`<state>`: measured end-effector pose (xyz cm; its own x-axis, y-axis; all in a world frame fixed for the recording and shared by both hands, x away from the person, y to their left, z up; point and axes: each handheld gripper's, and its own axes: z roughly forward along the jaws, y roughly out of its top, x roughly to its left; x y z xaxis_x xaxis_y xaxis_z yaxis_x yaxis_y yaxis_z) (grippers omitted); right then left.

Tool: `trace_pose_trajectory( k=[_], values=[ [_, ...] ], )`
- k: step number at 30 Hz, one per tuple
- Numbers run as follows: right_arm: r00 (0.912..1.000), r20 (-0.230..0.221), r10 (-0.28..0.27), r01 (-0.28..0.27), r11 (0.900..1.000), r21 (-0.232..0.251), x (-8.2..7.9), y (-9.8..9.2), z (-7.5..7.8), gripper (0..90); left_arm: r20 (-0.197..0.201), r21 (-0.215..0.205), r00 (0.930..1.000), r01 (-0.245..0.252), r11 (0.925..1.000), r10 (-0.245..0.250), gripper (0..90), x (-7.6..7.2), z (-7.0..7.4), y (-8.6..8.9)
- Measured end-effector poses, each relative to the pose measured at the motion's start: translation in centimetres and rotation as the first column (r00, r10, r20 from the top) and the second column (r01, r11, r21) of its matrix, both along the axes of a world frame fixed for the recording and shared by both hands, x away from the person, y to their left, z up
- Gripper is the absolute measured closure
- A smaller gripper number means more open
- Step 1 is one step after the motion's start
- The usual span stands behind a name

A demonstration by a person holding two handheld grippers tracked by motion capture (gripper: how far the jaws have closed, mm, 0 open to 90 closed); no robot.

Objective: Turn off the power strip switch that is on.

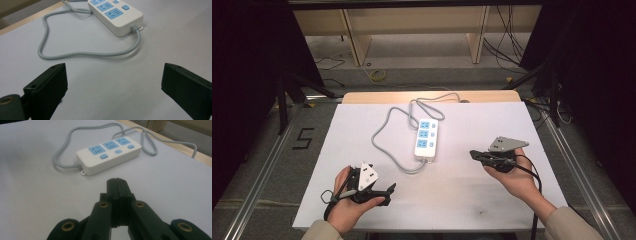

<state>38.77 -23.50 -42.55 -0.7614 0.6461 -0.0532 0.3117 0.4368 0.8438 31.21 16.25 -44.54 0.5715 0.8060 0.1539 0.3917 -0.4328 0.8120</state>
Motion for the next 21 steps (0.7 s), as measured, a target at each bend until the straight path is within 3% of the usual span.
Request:
trace_pose_trajectory(
  k=[21],
  values=[
    [0.9999,-0.008,0.006,-0.006,1.0,-0.016,2.2,2.3,-0.1,90.0,-0.004,0.004,0.9999,0.01,0.9999,-0.01,6.5,0.0,0.0,-0.1]
  ],
)
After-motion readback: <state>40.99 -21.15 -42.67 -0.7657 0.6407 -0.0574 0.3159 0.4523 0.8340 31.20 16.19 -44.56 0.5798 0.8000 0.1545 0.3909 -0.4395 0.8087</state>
